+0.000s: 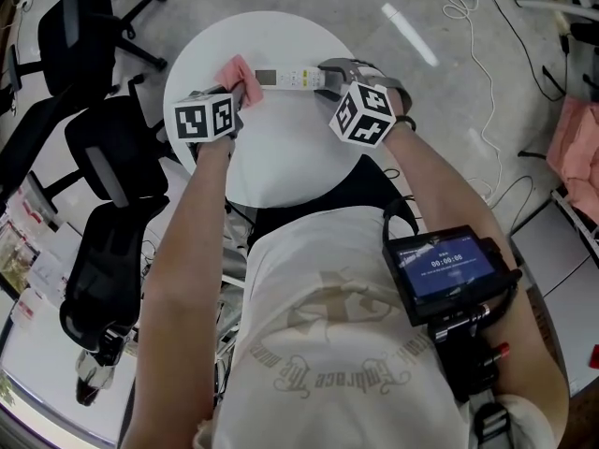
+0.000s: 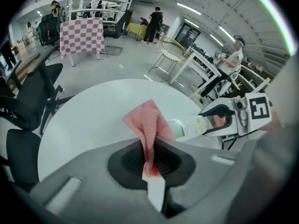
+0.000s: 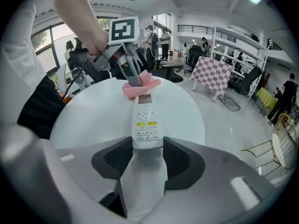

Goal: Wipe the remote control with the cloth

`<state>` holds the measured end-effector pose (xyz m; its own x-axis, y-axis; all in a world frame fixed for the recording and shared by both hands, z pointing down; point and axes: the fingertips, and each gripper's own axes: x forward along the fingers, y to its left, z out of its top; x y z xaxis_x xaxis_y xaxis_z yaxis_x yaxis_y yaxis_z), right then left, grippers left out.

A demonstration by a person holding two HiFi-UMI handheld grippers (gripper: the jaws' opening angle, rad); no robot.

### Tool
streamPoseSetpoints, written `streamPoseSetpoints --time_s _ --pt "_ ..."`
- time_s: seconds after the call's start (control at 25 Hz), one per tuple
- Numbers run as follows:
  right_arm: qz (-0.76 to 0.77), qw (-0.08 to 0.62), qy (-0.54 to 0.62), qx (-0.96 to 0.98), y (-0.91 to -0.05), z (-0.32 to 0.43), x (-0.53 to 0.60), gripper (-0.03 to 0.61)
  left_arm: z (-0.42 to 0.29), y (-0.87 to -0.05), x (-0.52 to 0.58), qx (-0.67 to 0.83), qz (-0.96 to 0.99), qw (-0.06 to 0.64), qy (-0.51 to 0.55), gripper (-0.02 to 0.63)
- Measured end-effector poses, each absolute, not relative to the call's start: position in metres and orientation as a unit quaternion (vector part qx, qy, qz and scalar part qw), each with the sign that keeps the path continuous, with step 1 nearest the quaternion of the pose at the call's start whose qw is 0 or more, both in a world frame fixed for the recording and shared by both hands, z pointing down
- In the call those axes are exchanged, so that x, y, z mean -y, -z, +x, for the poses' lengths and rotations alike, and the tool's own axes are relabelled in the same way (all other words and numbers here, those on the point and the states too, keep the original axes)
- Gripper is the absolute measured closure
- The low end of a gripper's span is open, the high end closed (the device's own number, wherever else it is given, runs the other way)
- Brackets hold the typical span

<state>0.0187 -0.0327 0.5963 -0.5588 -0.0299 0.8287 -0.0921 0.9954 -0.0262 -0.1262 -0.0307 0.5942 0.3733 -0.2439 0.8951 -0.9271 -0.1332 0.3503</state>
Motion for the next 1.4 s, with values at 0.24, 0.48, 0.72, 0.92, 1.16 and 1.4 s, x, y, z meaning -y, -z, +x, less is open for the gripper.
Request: streamPoseSetpoints --time_s 0.24,0.48,0.72,0.92,1.16,1.4 --pt "0.021 0.482 -0.028 0.875 -0.598 0.023 0.039 0.358 -0.129 -0.594 0.017 0.461 0.659 0.507 -0.312 0.595" --pt "-0.002 0.509 -0.023 0.861 -0.594 0.013 0.043 0.318 -0.117 -0.579 -0.004 0.485 0.656 0.524 -0.245 0.595" --pt "-0.026 0.584 -0.006 0.811 -0.610 0.018 0.044 0.315 -0.113 -0.566 -0.036 0.515 0.642 0.540 -0.177 0.595" --pt "-0.037 0.627 0.024 0.778 -0.617 0.018 0.050 0.331 -0.127 -0.550 -0.057 0.549 0.627 0.538 -0.128 0.595" --pt "-0.036 0.649 0.015 0.759 -0.615 0.016 0.059 0.334 -0.141 -0.539 -0.078 0.571 0.610 0.538 -0.109 0.595" --pt "0.016 0.633 -0.133 0.763 -0.623 0.037 0.048 0.337 -0.135 -0.542 -0.088 0.559 0.611 0.556 -0.078 0.595"
